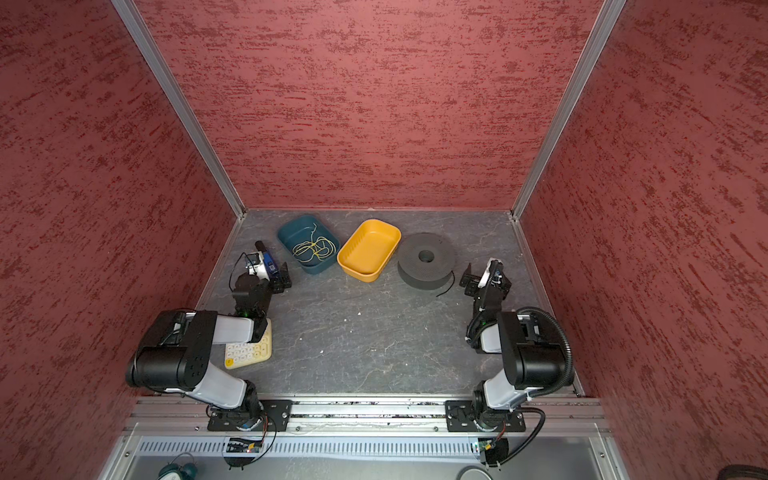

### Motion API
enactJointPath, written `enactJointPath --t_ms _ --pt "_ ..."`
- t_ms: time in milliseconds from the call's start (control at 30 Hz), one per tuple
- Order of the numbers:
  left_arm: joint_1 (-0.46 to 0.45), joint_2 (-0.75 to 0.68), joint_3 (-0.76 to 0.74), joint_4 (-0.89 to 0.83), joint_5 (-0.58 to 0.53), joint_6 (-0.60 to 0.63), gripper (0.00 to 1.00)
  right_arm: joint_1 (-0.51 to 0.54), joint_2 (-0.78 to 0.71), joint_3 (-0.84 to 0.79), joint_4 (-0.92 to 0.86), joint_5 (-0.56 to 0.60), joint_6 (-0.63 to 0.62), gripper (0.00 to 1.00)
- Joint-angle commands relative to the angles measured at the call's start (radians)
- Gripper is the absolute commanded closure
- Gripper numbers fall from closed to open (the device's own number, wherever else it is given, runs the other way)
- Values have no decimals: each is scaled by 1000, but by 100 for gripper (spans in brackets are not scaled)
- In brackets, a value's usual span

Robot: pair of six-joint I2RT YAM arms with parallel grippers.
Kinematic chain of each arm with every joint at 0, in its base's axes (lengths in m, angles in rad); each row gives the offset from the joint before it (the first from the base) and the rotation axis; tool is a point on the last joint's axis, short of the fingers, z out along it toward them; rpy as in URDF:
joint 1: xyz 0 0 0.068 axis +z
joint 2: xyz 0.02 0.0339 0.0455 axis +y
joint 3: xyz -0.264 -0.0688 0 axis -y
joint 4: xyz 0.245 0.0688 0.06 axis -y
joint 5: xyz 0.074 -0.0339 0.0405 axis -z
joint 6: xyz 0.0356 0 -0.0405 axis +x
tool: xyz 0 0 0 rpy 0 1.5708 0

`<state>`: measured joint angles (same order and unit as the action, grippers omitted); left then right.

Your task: Wrap the cables

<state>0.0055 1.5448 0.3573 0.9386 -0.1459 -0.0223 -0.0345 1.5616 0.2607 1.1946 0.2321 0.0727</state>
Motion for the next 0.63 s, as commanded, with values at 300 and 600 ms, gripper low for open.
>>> enactJointPath --t_ms 300,600 --pt "1 -9 2 -5 14 -5 0 -2 -12 -1 5 -16 -3 1" --pt "1 -9 3 -4 14 -6 1 -2 -13 -7 14 6 6 1"
